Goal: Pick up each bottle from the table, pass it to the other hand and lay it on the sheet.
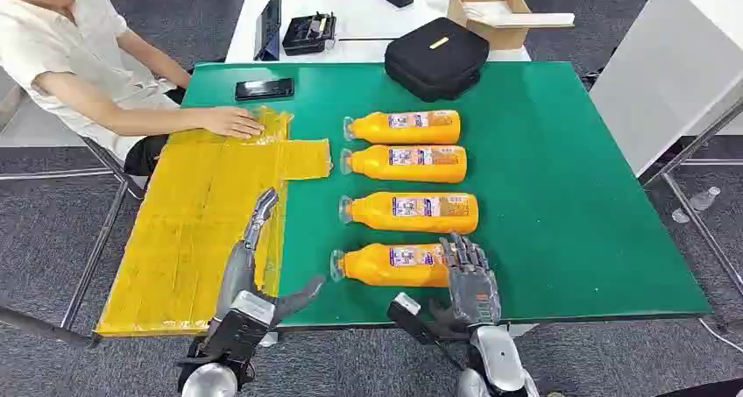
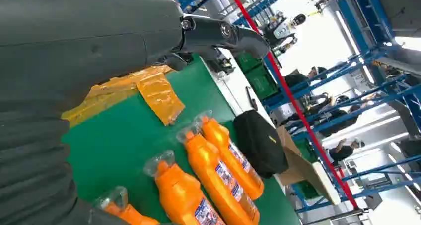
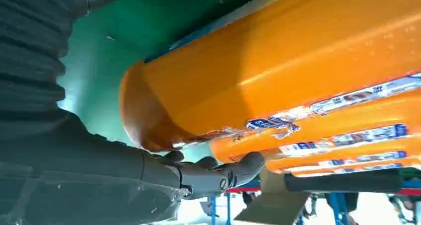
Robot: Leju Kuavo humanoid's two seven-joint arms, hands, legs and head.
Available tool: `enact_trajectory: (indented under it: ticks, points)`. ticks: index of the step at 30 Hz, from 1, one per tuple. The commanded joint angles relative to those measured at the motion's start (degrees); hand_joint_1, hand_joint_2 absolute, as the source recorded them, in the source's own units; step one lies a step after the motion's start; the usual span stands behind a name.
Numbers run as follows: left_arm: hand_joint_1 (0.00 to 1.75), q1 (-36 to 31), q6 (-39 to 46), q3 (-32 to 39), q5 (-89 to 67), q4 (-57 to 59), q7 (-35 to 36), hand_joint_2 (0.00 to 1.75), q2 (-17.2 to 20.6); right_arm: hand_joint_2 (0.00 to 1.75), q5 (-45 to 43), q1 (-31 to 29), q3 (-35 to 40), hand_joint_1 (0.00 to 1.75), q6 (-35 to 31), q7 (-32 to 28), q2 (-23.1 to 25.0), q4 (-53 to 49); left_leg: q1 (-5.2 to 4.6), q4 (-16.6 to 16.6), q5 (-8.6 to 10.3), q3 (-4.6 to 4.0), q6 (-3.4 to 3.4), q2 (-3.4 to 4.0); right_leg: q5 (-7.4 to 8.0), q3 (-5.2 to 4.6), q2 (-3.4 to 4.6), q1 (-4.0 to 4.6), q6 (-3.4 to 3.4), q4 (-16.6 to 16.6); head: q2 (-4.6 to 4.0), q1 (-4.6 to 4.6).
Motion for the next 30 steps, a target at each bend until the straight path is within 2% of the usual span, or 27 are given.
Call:
enact_trajectory:
  ticks: [1, 17, 25, 27, 30]
  points:
    - [0.0, -1.31, 0.34, -1.57, 0.11, 3.26, 0.35, 1.75, -1.71, 1.75, 1.8, -0.89, 7.14, 0.0, 0.99, 0.59, -2.06, -3.02, 0.03, 0.0, -0.06, 0.15, 0.03, 0.05, -0.04, 0.19, -0.04, 0.07, -0.19, -0.06, 0.0, 0.0]
    - [0.0, -1.45, 0.69, -1.59, 0.05, 2.96, 0.3, 1.75, -1.51, 1.75, 1.24, -2.45, 8.61, 0.0, 1.63, 1.91, -2.17, -2.93, 0.05, -0.01, -0.08, 0.17, 0.04, 0.05, -0.04, 0.24, -0.03, 0.09, -0.21, -0.09, 0.0, 0.0]
    - [0.0, -1.58, 0.39, -1.51, -0.01, 3.73, 0.13, 1.75, -1.56, 1.75, 1.67, -4.01, 4.1, 0.0, 5.22, 4.88, -1.66, 1.28, 0.02, -0.03, -0.02, 0.07, 0.03, -0.04, -0.02, 0.16, -0.08, 0.05, -0.14, -0.08, 0.0, 0.0]
    - [0.0, -1.76, 0.14, -1.5, 0.02, 3.89, 0.07, 1.75, -1.58, 1.75, 1.77, -4.88, 2.61, 0.0, 6.32, 5.25, -1.47, 3.44, 0.06, -0.07, -0.08, 0.28, 0.06, 0.05, -0.03, 0.38, -0.04, 0.12, -0.26, -0.19, 0.0, 0.0]
    - [0.0, -1.79, 0.13, -1.49, 0.02, 3.88, 0.07, 1.75, -1.58, 1.75, 1.75, -4.93, 2.46, 0.0, 6.32, 5.25, -1.61, 3.53, 0.01, -0.04, 0.0, 0.07, 0.04, -0.07, -0.01, 0.15, -0.11, 0.04, -0.13, -0.09, 0.0, -0.02]
